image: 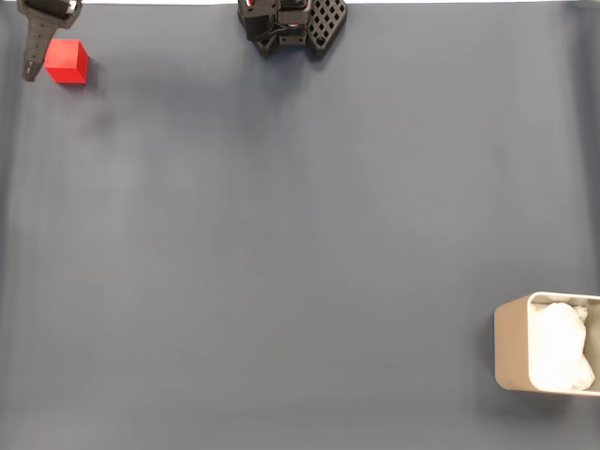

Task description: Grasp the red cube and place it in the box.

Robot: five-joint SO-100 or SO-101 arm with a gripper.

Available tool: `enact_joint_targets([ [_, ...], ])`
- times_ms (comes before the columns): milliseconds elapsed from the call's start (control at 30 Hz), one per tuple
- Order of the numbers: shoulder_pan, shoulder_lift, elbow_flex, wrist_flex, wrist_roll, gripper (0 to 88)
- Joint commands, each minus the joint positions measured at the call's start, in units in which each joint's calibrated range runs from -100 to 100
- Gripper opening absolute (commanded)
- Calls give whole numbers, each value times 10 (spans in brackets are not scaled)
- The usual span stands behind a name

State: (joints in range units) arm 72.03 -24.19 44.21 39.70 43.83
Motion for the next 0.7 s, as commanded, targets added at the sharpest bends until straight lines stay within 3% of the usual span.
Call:
enact_joint_targets([
  [0, 10, -1, 3, -20, 0, 338],
  [667, 13, -16, 92, -80, 5, 343],
])
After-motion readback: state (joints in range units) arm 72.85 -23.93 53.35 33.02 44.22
